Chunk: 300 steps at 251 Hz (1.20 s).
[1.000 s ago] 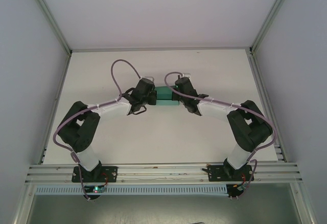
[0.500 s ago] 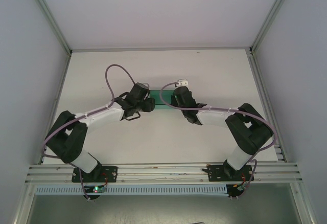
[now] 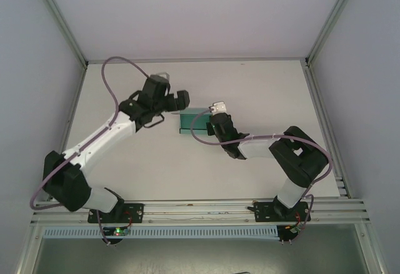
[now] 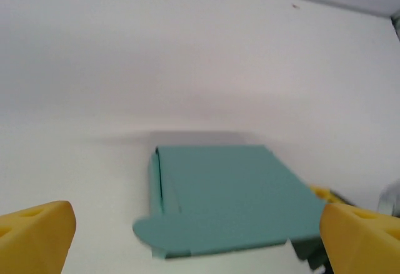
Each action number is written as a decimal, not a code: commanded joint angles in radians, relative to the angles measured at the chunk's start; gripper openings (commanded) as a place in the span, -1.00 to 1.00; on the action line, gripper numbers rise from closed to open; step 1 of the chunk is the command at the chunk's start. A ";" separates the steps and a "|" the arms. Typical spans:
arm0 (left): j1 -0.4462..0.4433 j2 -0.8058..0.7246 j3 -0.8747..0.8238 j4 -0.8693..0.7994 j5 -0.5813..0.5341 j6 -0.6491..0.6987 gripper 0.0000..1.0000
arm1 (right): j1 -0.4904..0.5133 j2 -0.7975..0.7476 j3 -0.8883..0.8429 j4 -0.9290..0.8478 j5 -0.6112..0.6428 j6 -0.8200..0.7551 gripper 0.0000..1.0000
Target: Assemble paper box
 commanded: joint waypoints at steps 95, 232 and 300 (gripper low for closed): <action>0.164 0.385 0.031 0.117 0.470 -0.010 0.75 | 0.021 0.099 -0.126 -0.021 -0.102 -0.095 -1.00; 0.162 0.378 -0.239 0.345 0.508 -0.148 0.00 | 0.072 0.055 -0.144 -0.092 -0.087 -0.103 -0.83; 0.145 0.385 -0.271 0.279 0.419 -0.104 -0.13 | 0.071 -0.064 -0.190 -0.213 -0.186 -0.150 0.21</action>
